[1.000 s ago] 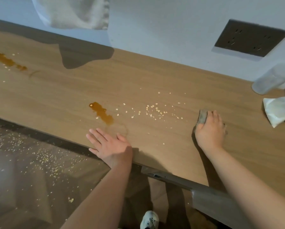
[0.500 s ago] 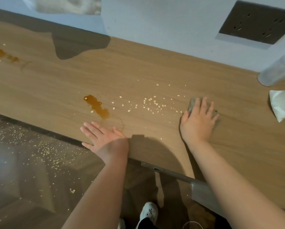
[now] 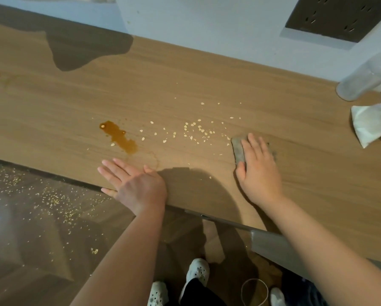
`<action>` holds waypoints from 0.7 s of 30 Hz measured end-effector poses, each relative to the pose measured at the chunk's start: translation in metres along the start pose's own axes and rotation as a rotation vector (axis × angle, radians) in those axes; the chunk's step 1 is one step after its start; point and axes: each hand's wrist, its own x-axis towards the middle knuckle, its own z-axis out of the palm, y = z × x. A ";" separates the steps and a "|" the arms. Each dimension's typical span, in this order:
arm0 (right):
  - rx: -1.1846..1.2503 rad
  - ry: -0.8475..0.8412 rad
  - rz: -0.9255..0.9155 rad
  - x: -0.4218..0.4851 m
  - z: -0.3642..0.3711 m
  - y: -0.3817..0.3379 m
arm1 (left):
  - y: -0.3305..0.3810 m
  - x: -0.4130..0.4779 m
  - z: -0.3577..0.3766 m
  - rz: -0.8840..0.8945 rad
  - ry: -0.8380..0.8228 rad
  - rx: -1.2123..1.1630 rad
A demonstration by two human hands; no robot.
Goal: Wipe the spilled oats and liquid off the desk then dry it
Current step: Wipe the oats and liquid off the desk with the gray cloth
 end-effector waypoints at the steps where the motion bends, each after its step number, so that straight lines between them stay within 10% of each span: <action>1: -0.006 -0.009 0.021 -0.001 -0.003 0.013 | 0.000 0.000 0.000 -0.002 0.003 -0.007; 6: 0.099 0.162 0.472 -0.005 0.000 0.007 | 0.002 -0.001 -0.001 -0.007 0.007 -0.031; 11: -0.002 0.016 0.059 -0.023 0.010 -0.008 | 0.001 0.000 0.001 -0.004 0.009 -0.045; 17: 0.051 0.154 0.499 -0.028 0.006 0.005 | 0.002 0.000 -0.004 -0.018 -0.020 -0.029; 21: 0.027 0.074 0.252 -0.033 0.014 -0.033 | 0.004 -0.003 -0.015 -0.004 -0.083 -0.004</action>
